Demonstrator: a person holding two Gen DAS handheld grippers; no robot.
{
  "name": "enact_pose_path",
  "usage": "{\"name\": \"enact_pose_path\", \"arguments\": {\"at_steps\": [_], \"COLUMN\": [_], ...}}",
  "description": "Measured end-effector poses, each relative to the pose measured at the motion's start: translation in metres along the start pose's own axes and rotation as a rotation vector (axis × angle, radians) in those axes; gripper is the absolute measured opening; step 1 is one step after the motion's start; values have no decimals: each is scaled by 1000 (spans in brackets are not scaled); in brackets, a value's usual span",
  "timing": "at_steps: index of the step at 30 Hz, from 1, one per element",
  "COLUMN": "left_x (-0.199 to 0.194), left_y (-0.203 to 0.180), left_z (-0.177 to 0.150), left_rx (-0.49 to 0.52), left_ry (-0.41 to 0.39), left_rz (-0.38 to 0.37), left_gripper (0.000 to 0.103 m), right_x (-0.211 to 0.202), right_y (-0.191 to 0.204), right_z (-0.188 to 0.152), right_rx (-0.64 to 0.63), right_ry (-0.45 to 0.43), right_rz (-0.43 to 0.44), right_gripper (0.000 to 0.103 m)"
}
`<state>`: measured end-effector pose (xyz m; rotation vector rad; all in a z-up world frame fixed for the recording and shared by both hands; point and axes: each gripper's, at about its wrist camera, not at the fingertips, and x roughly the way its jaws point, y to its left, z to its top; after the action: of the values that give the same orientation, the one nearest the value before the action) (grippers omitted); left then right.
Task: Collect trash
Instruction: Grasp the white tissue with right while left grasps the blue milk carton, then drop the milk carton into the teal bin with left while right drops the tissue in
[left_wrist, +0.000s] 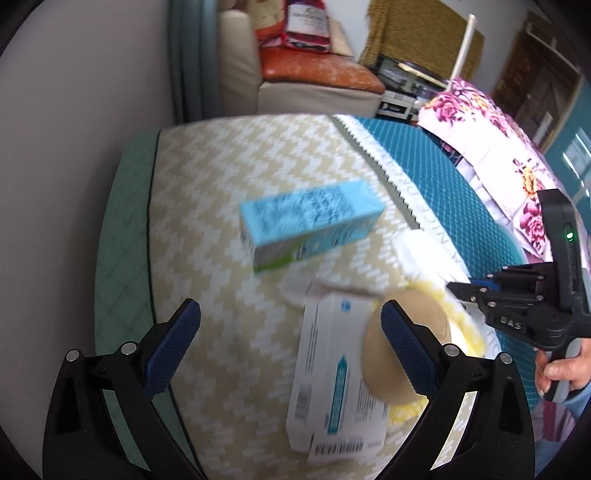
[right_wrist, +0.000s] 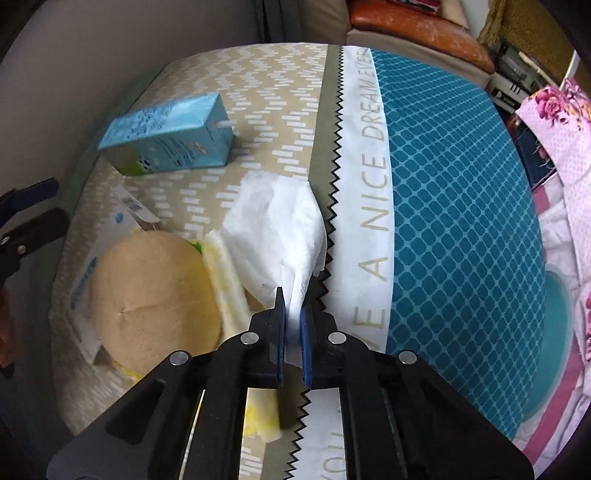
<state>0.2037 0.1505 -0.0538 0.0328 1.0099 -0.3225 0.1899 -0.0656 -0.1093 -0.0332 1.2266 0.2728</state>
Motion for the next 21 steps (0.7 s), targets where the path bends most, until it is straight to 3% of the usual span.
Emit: {"name": "enact_pose_path", "arguments": {"at_steps": [3, 8, 14, 16, 17, 18, 20, 21], "left_x": [8, 33, 70, 81, 83, 85, 91, 93], "left_y": [-9, -30, -38, -40, -42, -42, -42, -40], "left_z": [18, 44, 58, 62, 63, 64, 65, 66], "left_rx": [94, 286, 433, 461, 464, 463, 440, 420], "left_ry": [-5, 29, 102, 132, 142, 154, 181, 186], "left_rz": [18, 57, 88, 68, 53, 38, 17, 5], "left_gripper": [98, 98, 98, 98, 92, 74, 50, 43], "right_x": [-15, -32, -34, -33, -32, -30, -27, -24], "right_y": [-13, -37, -63, -76, -79, -82, -89, -93], "right_z": [9, 21, 25, 26, 26, 24, 27, 29], "right_rx": [59, 111, 161, 173, 182, 190, 208, 213], "right_ry": [-10, -49, -46, -41, -37, -35, -35, -36], "right_rz": [83, 89, 102, 114, 121, 124, 133, 135], "right_gripper": [7, 7, 7, 7, 7, 7, 7, 7]}}
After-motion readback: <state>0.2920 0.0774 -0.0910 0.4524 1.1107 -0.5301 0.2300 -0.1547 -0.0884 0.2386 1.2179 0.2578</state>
